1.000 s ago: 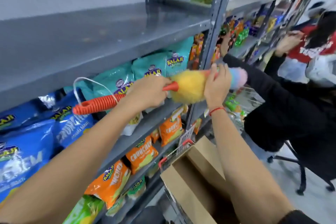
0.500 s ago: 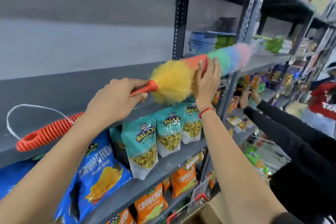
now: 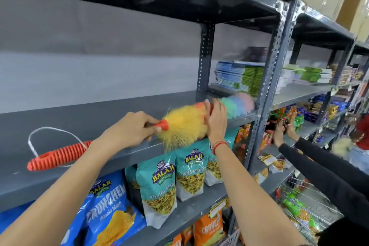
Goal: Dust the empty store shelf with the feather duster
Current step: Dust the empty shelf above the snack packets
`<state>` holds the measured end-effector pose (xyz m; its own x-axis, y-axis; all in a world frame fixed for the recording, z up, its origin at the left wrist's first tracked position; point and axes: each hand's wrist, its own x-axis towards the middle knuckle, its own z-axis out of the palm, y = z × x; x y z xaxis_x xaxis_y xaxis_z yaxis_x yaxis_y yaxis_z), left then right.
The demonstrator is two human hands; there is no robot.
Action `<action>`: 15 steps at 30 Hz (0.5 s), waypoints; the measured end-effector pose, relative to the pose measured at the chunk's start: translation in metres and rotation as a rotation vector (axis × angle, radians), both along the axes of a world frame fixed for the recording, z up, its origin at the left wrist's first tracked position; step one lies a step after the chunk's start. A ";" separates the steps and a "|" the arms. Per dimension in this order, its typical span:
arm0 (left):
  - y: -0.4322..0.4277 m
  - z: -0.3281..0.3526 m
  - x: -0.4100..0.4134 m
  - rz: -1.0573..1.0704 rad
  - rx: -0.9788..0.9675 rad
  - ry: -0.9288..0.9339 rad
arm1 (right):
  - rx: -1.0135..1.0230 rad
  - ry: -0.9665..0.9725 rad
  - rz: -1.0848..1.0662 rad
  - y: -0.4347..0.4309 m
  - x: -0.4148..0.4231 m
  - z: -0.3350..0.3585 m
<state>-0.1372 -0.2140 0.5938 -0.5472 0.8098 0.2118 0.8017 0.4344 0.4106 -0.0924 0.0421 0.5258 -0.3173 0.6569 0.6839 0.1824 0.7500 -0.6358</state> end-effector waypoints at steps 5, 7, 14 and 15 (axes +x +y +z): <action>0.007 0.014 -0.004 0.217 -0.095 -0.026 | -0.013 0.017 0.010 0.010 0.002 0.000; 0.008 0.014 0.005 0.341 -0.079 0.113 | -0.013 -0.005 0.033 0.012 0.003 -0.001; 0.039 -0.002 0.035 0.445 -0.060 0.351 | 0.112 -0.096 0.136 0.014 0.007 -0.006; 0.043 -0.004 0.036 0.448 -0.080 0.338 | 0.136 -0.105 0.147 0.013 0.007 -0.006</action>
